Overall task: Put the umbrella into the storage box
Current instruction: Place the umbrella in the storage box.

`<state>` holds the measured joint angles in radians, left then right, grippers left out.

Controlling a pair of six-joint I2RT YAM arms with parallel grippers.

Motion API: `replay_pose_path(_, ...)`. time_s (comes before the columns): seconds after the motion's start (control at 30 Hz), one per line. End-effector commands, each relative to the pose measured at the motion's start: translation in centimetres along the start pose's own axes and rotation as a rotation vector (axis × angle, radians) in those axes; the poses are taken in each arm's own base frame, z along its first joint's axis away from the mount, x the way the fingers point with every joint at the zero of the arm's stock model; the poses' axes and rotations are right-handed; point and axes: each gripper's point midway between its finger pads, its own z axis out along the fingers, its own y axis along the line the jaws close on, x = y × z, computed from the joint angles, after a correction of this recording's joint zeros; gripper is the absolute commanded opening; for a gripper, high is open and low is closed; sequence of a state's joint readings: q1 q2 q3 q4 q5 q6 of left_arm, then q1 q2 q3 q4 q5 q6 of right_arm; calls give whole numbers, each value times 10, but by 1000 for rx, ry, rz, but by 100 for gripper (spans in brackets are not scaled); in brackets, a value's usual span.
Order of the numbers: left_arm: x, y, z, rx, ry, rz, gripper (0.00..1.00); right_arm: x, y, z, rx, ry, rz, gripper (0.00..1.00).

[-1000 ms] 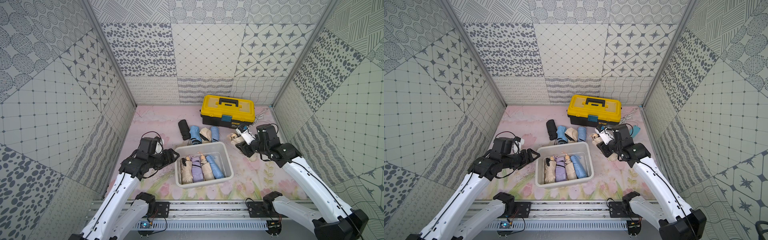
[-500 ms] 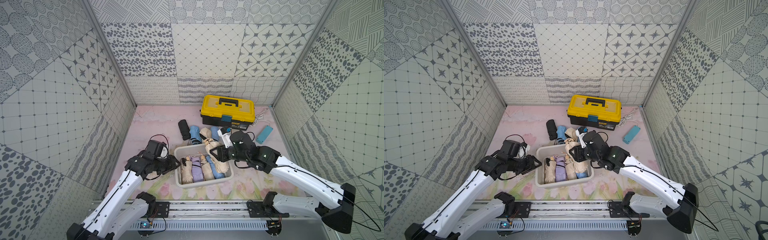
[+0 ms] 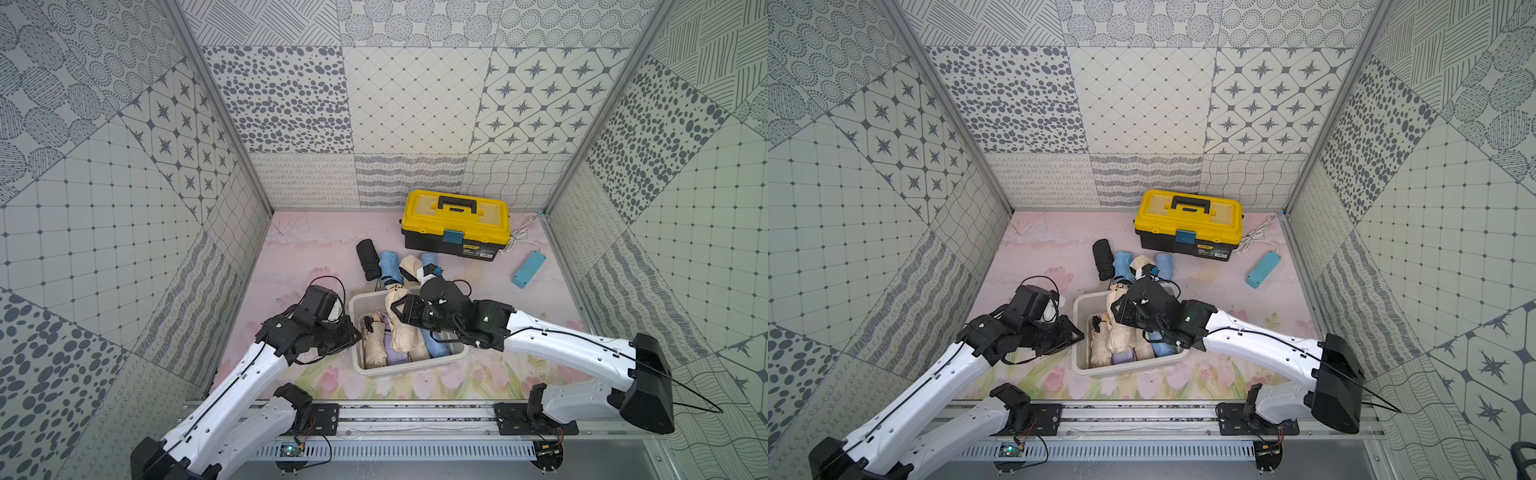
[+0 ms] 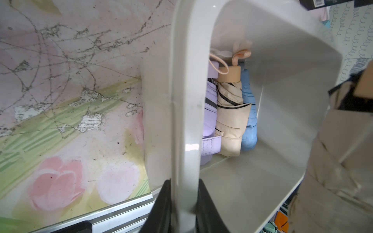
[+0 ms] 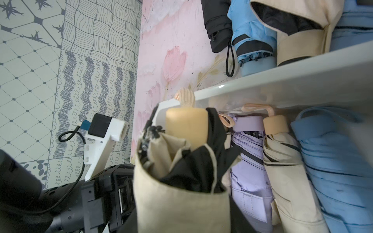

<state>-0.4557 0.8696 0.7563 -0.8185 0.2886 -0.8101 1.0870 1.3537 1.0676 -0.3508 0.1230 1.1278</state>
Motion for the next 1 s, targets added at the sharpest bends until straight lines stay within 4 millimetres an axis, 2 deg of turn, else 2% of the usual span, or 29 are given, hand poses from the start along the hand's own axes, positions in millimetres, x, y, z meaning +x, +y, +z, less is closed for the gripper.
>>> replay_pose_path(0.0, -9, -23, -2, 47, -61, -28, 18, -10, 21, 5, -73, -69, 63, 12)
replay_pose_path(0.23, 0, -36, 2, 78, -53, -18, 18, 14, 5, 31, -15, -31, 12, 13)
replay_pose_path(0.5, -1, -47, 5, 119, -78, -21, 17, 44, 3, 60, -16, 52, -16, 14)
replay_pose_path(0.83, -1, -57, 17, 160, -63, -51, 17, 63, -15, 85, 26, 116, -13, 20)
replay_pose_path(0.9, 1, -57, 18, 160, -58, -52, 17, 67, -18, 89, 33, 128, -17, 23)
replay_pose_path(0.93, 1, -57, 18, 161, -54, -52, 17, 68, -20, 90, 39, 128, -17, 28)
replay_pose_path(0.97, 2, -57, 17, 165, -52, -51, 17, 67, -22, 90, 43, 122, -20, 38)
